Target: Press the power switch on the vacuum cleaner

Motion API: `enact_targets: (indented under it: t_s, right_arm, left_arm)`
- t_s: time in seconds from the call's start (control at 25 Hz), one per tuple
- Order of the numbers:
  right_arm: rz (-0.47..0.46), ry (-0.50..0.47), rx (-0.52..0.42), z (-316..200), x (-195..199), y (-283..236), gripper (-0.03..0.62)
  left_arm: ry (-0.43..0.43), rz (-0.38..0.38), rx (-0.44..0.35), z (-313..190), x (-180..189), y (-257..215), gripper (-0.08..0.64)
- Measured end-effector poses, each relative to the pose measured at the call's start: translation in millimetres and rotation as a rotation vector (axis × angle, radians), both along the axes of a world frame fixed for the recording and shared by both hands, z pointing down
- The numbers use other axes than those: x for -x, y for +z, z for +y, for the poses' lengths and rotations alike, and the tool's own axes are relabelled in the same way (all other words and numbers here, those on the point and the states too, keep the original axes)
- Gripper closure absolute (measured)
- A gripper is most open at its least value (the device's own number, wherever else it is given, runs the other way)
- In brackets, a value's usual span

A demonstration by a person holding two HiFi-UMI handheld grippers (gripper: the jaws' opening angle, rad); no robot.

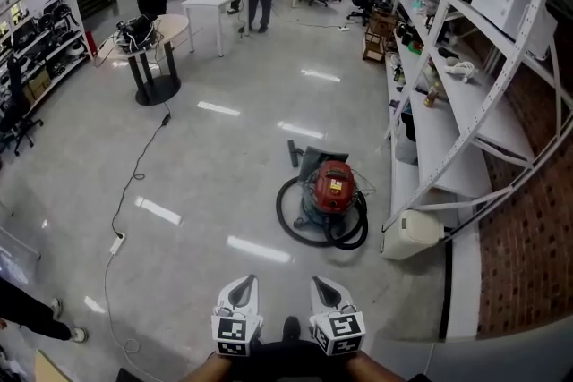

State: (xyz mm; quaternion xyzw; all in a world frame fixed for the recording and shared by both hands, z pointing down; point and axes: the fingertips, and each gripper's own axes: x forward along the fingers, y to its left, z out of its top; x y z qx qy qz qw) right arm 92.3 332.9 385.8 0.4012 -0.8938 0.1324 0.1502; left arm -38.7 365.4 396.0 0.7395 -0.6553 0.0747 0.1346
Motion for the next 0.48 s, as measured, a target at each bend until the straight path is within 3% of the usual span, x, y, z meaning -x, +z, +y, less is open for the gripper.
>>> enact_targets:
  t_s: [0.48]
  right_arm:
    - [0.033, 0.035, 0.0, 39.4, 20.3, 8.7, 0.601]
  left_arm:
    - [0.04, 0.024, 0.02, 28.5, 16.2, 14.9, 0.549]
